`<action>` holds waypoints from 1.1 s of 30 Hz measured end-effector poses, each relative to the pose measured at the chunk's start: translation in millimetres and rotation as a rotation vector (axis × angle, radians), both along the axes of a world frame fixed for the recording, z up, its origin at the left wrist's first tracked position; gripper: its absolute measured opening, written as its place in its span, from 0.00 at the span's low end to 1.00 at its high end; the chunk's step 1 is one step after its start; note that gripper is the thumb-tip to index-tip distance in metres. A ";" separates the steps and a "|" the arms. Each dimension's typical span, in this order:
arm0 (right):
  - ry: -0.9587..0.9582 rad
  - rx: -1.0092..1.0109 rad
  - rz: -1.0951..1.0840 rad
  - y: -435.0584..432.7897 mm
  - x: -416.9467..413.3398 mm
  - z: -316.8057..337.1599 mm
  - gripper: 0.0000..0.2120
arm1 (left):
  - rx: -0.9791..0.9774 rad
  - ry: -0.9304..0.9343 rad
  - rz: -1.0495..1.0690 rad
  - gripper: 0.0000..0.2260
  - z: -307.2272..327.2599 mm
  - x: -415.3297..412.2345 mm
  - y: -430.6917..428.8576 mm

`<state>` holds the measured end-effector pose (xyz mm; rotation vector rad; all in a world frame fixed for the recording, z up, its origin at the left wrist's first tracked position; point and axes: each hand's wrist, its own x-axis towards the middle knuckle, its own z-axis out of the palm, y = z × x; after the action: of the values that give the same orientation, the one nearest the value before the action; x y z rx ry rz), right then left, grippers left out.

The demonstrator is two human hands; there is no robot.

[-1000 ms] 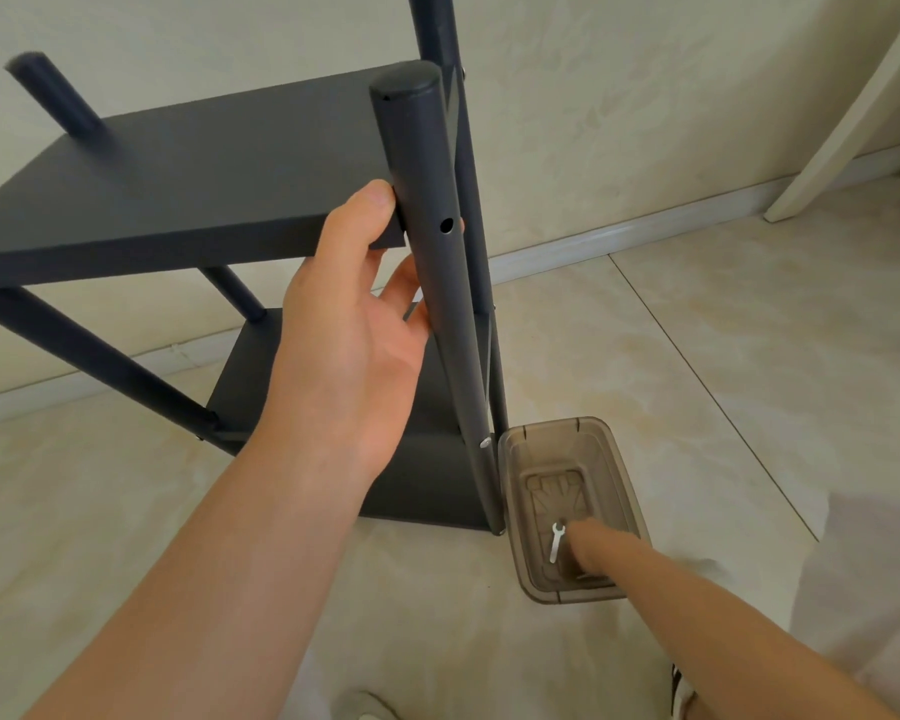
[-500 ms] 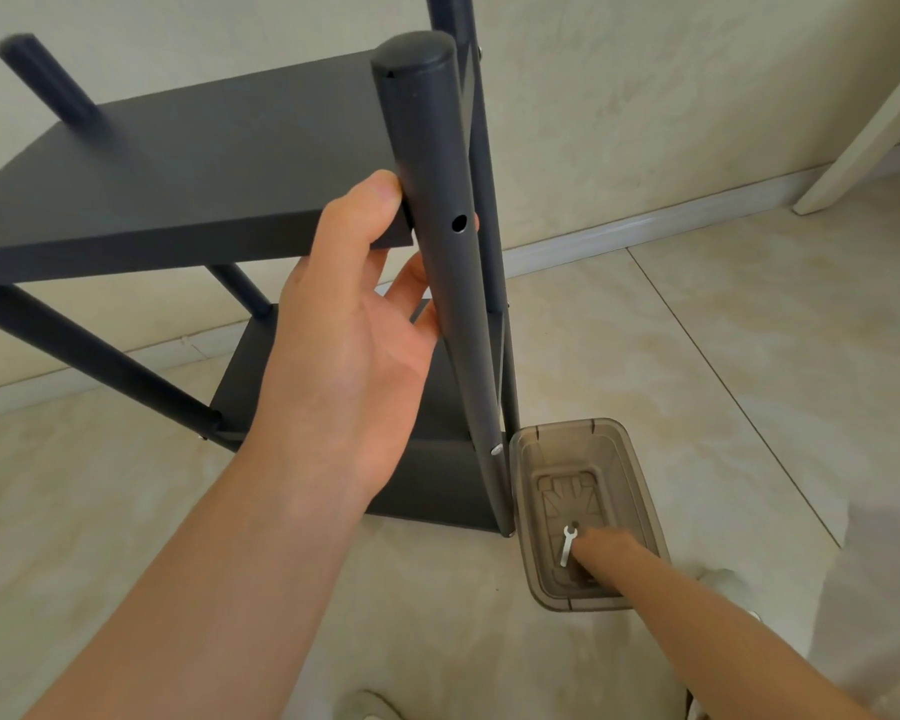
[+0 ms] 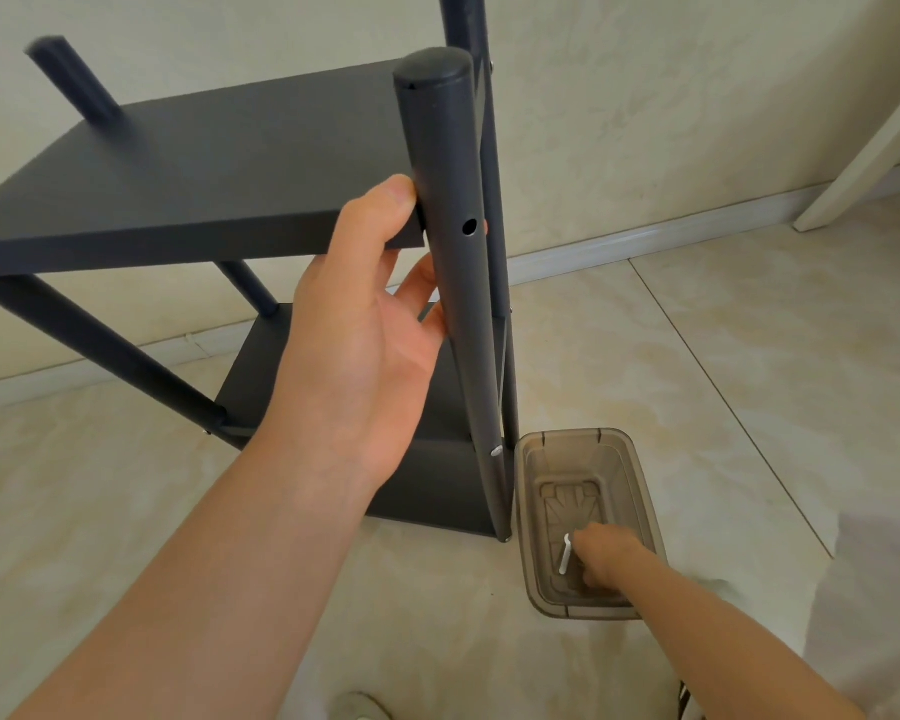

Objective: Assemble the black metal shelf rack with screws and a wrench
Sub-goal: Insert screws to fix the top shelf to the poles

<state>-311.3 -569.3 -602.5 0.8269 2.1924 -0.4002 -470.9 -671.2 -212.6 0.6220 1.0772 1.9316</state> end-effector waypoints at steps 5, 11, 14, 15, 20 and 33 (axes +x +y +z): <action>0.077 0.010 -0.036 21.4 -14.0 44.4 0.07 | -0.021 0.002 -0.001 0.15 1.2 1.1 0.0; 0.127 0.022 0.056 52.8 -37.0 156.3 0.11 | -0.091 0.006 0.009 0.06 6.0 0.4 -1.7; 0.217 -0.136 0.140 48.3 -40.1 228.2 0.07 | -0.135 0.020 0.039 0.04 6.3 -0.6 -1.7; 0.275 -0.194 0.161 43.0 -37.8 253.4 0.02 | -0.145 0.015 0.045 0.05 7.0 -0.4 -1.9; 0.607 -0.453 0.121 15.7 -13.0 347.9 0.04 | -0.156 0.035 0.041 0.06 7.4 -0.6 -2.8; 1.565 -0.412 -0.115 -21.7 13.2 428.9 0.07 | -0.160 0.040 0.060 0.08 7.2 -2.3 -1.5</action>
<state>-298.1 -591.0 -173.6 0.3444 3.1372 -1.9893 -473.2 -672.7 -205.4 0.5471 1.2751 1.8682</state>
